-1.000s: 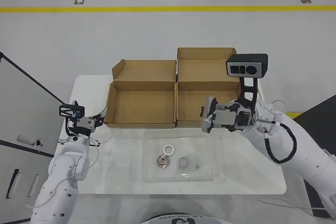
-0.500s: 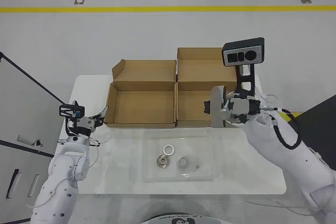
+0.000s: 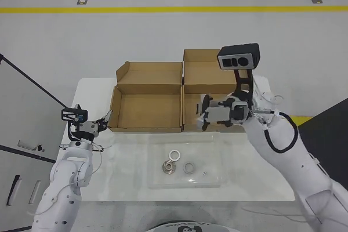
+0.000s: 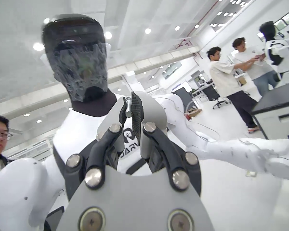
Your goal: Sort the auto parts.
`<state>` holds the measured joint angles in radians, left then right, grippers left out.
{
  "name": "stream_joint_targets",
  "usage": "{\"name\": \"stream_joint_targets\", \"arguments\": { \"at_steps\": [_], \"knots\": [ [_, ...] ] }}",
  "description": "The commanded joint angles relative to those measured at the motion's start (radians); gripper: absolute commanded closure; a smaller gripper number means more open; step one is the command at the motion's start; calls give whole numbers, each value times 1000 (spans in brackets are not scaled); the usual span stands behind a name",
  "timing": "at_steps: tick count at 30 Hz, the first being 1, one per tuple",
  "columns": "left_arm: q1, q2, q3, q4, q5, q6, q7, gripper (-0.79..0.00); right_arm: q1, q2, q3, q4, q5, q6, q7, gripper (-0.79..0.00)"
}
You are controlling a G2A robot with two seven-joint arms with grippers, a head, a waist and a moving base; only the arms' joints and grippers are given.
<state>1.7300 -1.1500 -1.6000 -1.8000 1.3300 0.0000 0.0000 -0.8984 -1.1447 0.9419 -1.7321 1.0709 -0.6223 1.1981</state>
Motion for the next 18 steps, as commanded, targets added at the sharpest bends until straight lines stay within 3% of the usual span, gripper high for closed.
{"name": "stream_joint_targets", "arguments": {
  "at_steps": [1,5,18],
  "knots": [
    [0,0,0,0,0,0,0,-785,-4,-5,9,7,-21,-5,-5,0],
    [0,0,0,0,0,0,0,-785,-13,-13,24,13,-61,-8,-8,0],
    [0,0,0,0,0,0,0,-785,-80,-74,66,-4,243,28,28,0]
  ]
}}
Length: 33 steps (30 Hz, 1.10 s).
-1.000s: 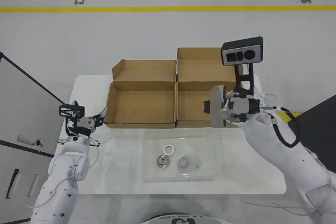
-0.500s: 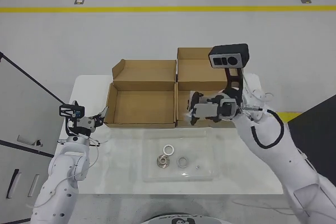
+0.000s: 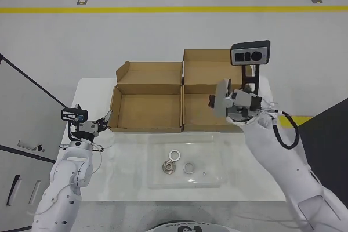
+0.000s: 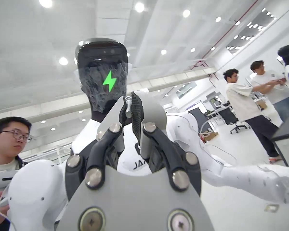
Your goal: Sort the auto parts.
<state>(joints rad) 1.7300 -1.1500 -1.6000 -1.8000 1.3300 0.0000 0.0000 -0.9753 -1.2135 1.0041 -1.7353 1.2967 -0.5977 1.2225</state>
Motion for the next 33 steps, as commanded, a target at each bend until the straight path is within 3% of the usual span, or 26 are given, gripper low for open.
{"name": "stream_joint_targets", "arguments": {
  "at_steps": [1,7,20,33],
  "knots": [
    [0,0,0,0,0,0,0,-785,-7,-11,9,-1,32,9,9,0],
    [0,0,0,0,0,0,0,-785,-13,-42,47,15,-2,46,46,0],
    [0,0,0,0,0,0,0,-785,-18,-81,91,34,-241,81,81,0],
    [0,0,0,0,0,0,0,-785,-50,-114,100,-5,-189,105,105,0]
  ]
}}
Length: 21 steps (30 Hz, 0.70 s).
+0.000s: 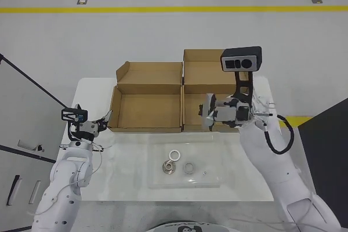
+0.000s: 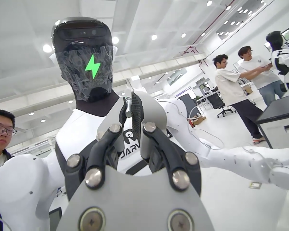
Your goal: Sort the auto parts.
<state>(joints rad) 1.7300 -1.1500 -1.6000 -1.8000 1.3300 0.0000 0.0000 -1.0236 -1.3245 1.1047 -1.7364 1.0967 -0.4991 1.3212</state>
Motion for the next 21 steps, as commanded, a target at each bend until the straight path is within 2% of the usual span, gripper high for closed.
{"name": "stream_joint_targets", "arguments": {
  "at_steps": [1,10,21],
  "knots": [
    [0,0,0,0,0,0,0,-785,-4,-7,-1,-11,30,13,13,0],
    [0,0,0,0,0,0,0,-785,-21,-43,16,-15,109,55,55,0],
    [0,0,0,0,0,0,0,-785,-21,-43,16,-15,109,55,55,0]
  ]
}}
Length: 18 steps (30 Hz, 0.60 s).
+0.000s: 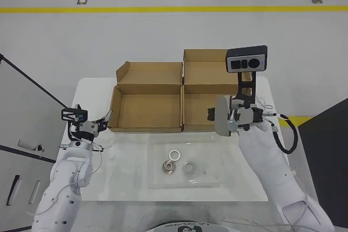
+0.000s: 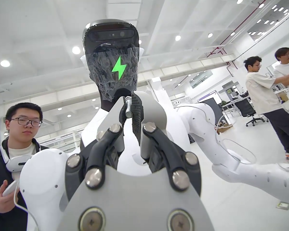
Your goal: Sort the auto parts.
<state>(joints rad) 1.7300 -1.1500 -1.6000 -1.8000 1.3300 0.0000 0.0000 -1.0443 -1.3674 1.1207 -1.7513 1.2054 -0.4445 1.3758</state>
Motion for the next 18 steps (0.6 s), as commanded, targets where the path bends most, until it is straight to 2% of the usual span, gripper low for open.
{"name": "stream_joint_targets", "arguments": {
  "at_steps": [1,7,10,18],
  "knots": [
    [0,0,0,0,0,0,0,-785,0,0,0,0,0,0,0,0],
    [0,0,0,0,0,0,0,-785,0,0,0,0,0,0,0,0],
    [0,0,0,0,0,0,0,-785,-14,0,2,-28,-27,19,-39,0],
    [0,0,0,0,0,0,0,-785,5,19,66,-31,-227,149,-61,0]
  ]
}}
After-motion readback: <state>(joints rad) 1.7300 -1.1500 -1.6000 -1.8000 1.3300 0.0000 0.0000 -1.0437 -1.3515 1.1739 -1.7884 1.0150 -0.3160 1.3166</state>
